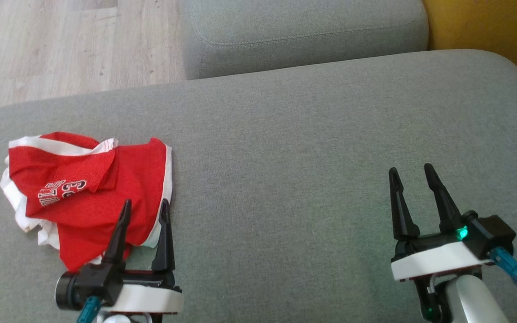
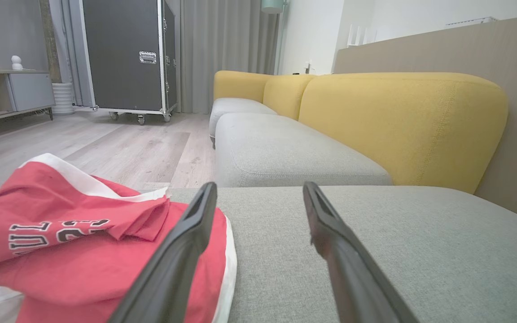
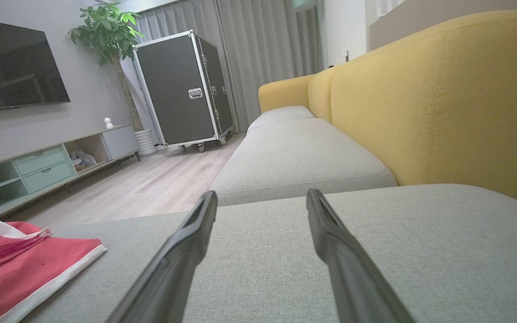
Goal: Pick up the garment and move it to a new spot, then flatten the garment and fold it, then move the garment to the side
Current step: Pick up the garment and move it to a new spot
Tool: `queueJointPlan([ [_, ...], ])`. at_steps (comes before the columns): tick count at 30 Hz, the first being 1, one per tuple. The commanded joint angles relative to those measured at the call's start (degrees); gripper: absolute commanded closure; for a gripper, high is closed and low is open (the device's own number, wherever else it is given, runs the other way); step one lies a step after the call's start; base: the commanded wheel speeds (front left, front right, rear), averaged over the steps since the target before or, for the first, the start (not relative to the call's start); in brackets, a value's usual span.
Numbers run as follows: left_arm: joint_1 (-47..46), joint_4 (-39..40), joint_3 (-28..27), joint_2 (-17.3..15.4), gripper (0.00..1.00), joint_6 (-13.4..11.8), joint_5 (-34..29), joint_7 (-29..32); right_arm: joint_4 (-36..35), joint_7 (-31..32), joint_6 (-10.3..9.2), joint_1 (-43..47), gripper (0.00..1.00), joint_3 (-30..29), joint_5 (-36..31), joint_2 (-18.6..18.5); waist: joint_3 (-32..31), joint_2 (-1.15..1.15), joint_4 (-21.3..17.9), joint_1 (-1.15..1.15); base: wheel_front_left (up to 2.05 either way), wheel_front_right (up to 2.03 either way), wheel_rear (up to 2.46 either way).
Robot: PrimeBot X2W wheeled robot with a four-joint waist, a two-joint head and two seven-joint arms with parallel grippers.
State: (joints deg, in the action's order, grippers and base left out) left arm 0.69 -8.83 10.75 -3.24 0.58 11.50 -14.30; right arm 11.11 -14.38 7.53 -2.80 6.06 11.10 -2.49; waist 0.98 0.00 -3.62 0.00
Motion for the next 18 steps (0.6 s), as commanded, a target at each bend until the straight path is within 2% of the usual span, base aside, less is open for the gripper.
queueJointPlan([
  [1,-1.6,1.8,-2.3,0.1,0.0,0.2,-0.5,-0.7,-1.6,-0.6,-0.04,-1.9,0.0,1.5,0.4,-0.4,0.0,0.0,0.0,0.0,0.0,0.0,0.0],
  [11,-1.5,1.6,-3.3,0.3,0.0,0.5,-0.2,-0.7,-1.1,-0.6,-0.04,-1.8,0.0,2.8,0.6,-0.4,-0.7,0.0,1.7,0.0,0.0,0.0,0.0],
  [18,-0.8,0.8,-4.8,0.3,0.0,0.3,-0.3,-0.7,-0.8,-0.6,-0.04,-0.9,0.0,4.6,0.3,-0.4,-1.9,0.0,5.9,0.0,0.0,0.0,0.0],
])
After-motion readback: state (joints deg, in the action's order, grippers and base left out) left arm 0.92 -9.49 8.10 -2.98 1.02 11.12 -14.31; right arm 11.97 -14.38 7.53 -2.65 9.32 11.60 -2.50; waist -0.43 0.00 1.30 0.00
